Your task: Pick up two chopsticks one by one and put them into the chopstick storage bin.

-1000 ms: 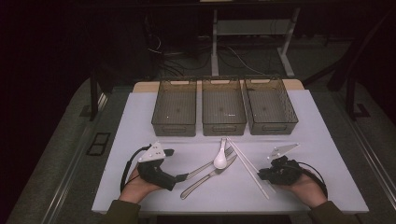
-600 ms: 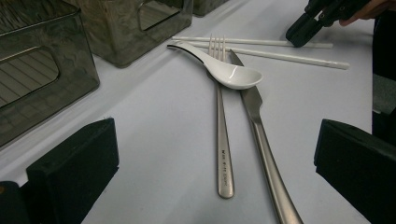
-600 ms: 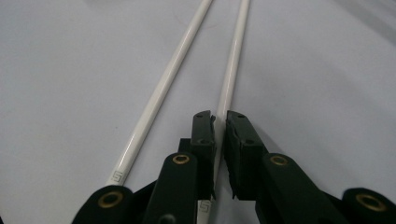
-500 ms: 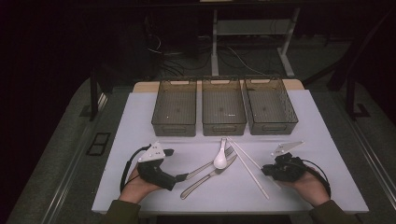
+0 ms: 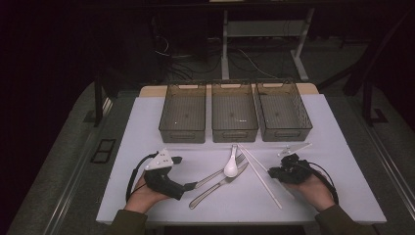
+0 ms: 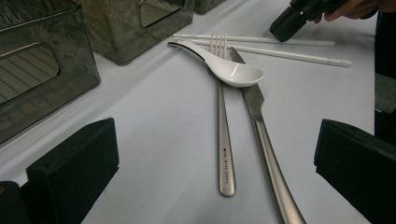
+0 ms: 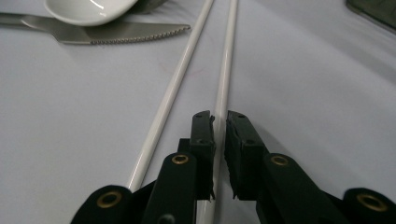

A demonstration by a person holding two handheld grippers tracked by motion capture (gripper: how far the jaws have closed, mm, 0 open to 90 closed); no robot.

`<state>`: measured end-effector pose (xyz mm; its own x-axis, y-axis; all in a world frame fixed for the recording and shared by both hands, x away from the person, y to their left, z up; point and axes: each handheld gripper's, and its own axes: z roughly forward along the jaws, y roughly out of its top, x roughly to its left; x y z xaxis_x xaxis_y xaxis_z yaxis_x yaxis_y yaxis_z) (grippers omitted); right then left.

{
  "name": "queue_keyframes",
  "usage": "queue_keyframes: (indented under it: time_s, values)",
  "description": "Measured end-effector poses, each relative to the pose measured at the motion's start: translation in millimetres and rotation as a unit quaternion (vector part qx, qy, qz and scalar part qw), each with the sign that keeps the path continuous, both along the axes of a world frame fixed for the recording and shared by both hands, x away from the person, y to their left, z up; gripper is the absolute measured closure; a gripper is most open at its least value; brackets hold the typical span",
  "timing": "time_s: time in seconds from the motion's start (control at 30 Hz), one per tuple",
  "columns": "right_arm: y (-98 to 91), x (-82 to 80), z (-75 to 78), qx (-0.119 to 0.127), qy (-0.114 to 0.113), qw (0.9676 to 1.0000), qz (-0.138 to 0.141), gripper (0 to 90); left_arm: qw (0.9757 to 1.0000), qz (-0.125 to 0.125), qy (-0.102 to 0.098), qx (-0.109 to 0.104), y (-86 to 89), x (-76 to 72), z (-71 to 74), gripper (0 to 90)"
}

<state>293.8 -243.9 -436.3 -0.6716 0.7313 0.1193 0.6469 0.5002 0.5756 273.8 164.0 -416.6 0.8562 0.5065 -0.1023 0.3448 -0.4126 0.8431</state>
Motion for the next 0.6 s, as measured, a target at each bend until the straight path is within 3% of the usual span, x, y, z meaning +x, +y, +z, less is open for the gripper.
queue_keyframes:
  time_s: [0.27,0.6]
  values:
    - [5.5,-4.2,-2.1,-0.023,-0.008,0.9996,-0.014,83.3,1.0000,0.001,0.001,0.000,-1.1,0.0,-0.7,0.0]
    - [5.3,-4.7,-2.2,-0.019,-0.006,0.9995,-0.025,84.4,1.0000,0.002,0.001,0.001,-0.4,-0.1,-0.6,0.0]
